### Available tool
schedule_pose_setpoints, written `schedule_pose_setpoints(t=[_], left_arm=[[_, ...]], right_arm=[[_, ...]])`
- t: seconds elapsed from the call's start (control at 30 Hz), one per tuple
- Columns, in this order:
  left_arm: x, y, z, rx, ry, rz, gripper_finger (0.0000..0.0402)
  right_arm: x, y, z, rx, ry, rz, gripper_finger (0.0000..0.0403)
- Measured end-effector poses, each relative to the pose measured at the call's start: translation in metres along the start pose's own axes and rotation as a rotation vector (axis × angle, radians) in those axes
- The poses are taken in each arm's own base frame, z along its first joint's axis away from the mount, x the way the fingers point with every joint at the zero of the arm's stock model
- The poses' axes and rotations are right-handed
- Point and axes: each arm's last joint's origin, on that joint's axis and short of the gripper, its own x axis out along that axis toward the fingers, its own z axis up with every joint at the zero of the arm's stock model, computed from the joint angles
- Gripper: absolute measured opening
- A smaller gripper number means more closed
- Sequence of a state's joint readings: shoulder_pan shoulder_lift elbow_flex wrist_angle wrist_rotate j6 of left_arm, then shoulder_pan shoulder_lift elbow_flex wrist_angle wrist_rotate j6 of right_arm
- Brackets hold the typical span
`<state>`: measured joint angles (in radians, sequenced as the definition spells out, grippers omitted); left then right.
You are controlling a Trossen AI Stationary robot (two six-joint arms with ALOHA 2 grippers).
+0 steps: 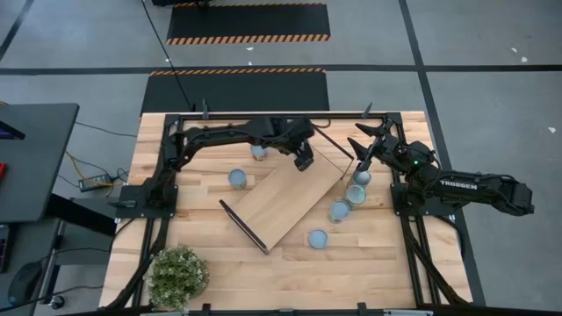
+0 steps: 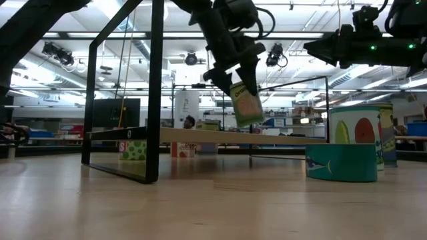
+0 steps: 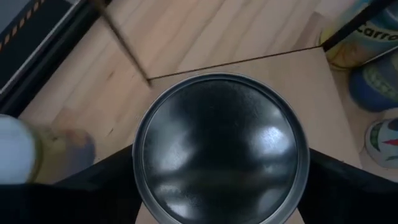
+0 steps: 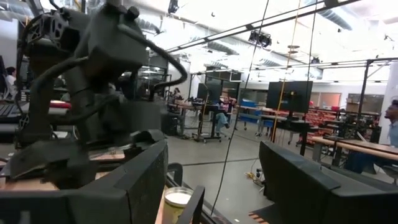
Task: Pick and place cans onto a shelf
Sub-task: Put the left green fruit can on the shelf
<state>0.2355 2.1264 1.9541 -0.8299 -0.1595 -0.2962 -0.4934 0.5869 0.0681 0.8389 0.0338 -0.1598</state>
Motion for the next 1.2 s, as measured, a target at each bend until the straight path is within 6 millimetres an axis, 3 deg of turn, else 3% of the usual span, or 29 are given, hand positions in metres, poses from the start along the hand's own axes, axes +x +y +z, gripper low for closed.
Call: schedule_pose_setpoints(t=[0.3, 0.63, 1.2], left_arm=[[0.021, -0.004, -0.004, 0.113, 0.021, -0.005, 0.0351], [0.019, -0.019, -0.003, 0.304, -0.041, -0.019, 0.0353], [0.019, -0.021, -0.001, 0.315, -0.071, 0.014, 0.0356]], right_arm=[[0.0, 0.0, 0.0, 0.0, -0.004, -0.002, 0.0261], [0.0, 0.0, 0.0, 0.0, -0.004, -0.001, 0.0261], [0.0, 0.0, 0.0, 0.003, -0.004, 0.001, 0.0261]])
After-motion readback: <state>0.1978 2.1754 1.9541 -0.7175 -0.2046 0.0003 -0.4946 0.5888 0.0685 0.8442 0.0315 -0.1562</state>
